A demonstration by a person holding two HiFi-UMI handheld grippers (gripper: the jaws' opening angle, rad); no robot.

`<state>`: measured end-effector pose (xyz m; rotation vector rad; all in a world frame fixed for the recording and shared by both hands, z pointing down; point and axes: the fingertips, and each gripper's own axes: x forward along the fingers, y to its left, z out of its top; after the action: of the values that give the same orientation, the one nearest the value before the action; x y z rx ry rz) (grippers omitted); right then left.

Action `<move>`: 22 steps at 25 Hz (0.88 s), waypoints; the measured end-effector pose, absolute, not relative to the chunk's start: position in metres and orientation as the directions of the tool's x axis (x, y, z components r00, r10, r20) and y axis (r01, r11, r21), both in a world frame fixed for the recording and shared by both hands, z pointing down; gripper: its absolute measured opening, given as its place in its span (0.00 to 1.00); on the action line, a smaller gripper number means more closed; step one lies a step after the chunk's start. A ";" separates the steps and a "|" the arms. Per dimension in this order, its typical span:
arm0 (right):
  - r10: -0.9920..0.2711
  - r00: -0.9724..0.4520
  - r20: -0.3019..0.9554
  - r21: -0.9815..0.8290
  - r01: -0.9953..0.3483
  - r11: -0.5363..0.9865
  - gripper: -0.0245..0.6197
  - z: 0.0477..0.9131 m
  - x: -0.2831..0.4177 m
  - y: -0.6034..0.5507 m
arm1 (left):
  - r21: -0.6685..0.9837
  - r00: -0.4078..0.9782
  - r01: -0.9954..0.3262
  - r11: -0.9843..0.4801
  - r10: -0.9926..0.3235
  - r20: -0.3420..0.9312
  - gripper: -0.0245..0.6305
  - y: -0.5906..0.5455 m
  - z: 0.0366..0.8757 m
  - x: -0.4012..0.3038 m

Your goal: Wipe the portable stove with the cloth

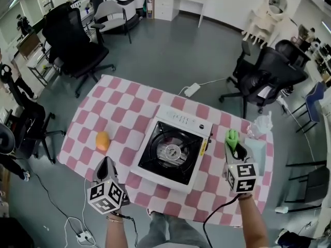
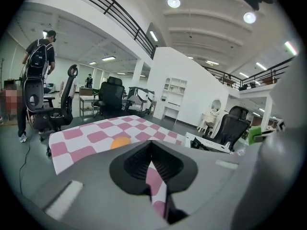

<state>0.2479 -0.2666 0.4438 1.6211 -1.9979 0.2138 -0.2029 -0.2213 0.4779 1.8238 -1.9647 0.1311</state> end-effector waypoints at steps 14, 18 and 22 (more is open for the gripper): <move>-0.762 -0.129 0.634 0.391 -0.797 0.460 0.18 0.484 0.241 -0.325 | 0.214 -0.085 -0.959 0.188 -0.905 0.418 0.04 -0.232 0.502 -0.215; -0.732 -0.126 0.669 0.427 -0.740 0.519 0.18 0.498 0.235 -0.335 | 0.217 -0.095 -0.955 0.204 -0.898 0.429 0.04 -0.233 0.510 -0.218; -0.698 -0.125 0.705 0.443 -0.691 0.571 0.18 0.511 0.232 -0.342 | 0.224 -0.103 -0.950 0.216 -0.897 0.430 0.04 -0.235 0.512 -0.219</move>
<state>0.2317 -0.3417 0.5109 1.1335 -1.8359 -0.0094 -0.2189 -0.2351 0.5122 1.7031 -2.0219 0.1488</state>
